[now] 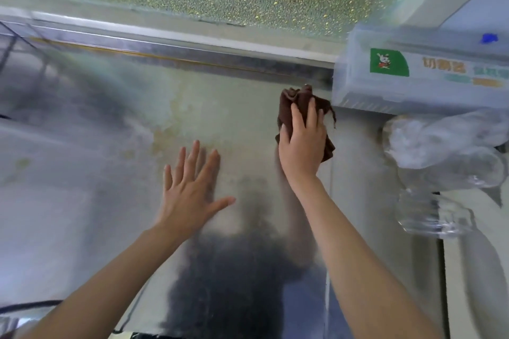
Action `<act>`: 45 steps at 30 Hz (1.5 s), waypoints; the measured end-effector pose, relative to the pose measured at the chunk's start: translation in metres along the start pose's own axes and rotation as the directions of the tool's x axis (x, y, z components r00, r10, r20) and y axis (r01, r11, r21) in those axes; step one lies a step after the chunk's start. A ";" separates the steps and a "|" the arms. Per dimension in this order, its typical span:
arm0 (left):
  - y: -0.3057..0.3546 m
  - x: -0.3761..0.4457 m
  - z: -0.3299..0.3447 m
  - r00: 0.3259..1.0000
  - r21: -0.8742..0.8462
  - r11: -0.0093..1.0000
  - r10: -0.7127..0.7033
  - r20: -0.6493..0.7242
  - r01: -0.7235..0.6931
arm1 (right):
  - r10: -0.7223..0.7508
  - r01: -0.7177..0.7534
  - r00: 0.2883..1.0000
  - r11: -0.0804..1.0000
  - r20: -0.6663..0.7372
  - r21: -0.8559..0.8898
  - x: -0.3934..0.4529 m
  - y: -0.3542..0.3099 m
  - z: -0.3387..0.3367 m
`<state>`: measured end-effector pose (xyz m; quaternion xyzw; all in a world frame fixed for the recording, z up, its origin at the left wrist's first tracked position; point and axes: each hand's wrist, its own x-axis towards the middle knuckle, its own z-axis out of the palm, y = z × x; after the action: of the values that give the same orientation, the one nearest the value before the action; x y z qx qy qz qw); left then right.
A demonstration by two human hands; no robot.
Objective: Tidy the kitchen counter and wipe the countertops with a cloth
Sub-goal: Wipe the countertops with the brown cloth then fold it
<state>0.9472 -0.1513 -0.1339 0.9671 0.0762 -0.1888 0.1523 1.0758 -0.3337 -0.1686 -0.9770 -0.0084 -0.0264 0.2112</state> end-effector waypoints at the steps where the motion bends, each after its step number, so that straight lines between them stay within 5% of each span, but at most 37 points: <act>1: -0.001 0.003 -0.001 0.999 0.006 0.999 -0.040 0.016 0.040 | -0.076 0.076 0.997 0.997 0.025 -0.001 -0.010 -0.005 0.002; 5: -0.004 0.009 -0.002 0.983 0.041 0.991 -0.130 0.128 0.126 | -0.524 0.529 0.826 0.848 0.210 0.037 -0.036 0.007 -0.004; 8: -0.001 0.010 -0.005 0.976 0.087 0.988 -0.141 0.168 0.128 | -0.664 0.679 0.702 0.733 0.258 0.038 -0.007 0.028 -0.010; 10: 0.001 0.011 -0.008 0.973 0.100 0.986 -0.146 0.176 0.130 | -0.567 0.579 0.801 0.815 0.194 -0.006 0.018 0.033 -0.008; 13: 0.000 0.012 -0.008 0.972 0.102 0.986 -0.148 0.183 0.131 | -0.235 0.235 0.972 0.971 0.010 -0.038 0.037 0.016 0.002; 15: -0.001 0.012 -0.007 0.971 0.100 0.987 -0.147 0.190 0.129 | -0.017 0.016 0.999 1.000 -0.051 -0.020 0.039 -0.007 0.011; 17: -0.001 0.012 -0.007 0.971 0.103 0.987 -0.144 0.191 0.126 | 0.056 -0.054 0.997 0.998 -0.054 0.027 0.033 -0.035 0.019; 20: -0.001 0.012 -0.007 0.972 0.105 0.988 -0.135 0.192 0.117 | -0.244 0.242 0.969 0.969 0.045 0.050 0.007 -0.070 0.031; 23: -0.002 0.012 -0.006 0.973 0.110 0.987 -0.135 0.186 0.116 | -0.563 0.552 0.800 0.826 0.208 0.113 -0.007 -0.074 0.033; 26: -0.002 0.012 -0.006 0.974 0.104 0.988 -0.133 0.183 0.116 | -0.646 0.646 0.728 0.759 0.232 0.085 0.011 -0.053 0.026; 32: -0.020 0.007 -0.009 0.992 -0.023 0.995 -0.099 0.076 0.101 | -0.186 0.185 0.982 0.982 -0.040 -0.025 0.035 -0.022 0.018; 37: -0.068 0.009 -0.036 0.942 -0.158 0.932 -0.334 -0.020 0.327 | 0.203 -0.199 0.974 0.979 -0.103 0.050 0.032 -0.086 0.037; 39: -0.083 0.013 -0.046 0.936 -0.150 0.924 -0.351 0.033 0.352 | 0.078 -0.074 0.995 0.996 -0.055 0.056 0.026 -0.113 0.048; 41: -0.092 0.016 -0.048 0.938 -0.105 0.934 -0.330 0.104 0.341 | -0.201 0.198 0.978 0.979 0.050 0.055 0.017 -0.130 0.058; 45: -0.096 0.018 -0.042 0.943 -0.069 0.946 -0.308 0.123 0.318 | -0.589 0.572 0.783 0.808 0.201 0.140 0.010 -0.127 0.057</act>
<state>0.9581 -0.0455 -0.1296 0.9231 0.2285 -0.2606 0.1666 1.0854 -0.1944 -0.1672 -0.9149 -0.3343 0.0258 0.2248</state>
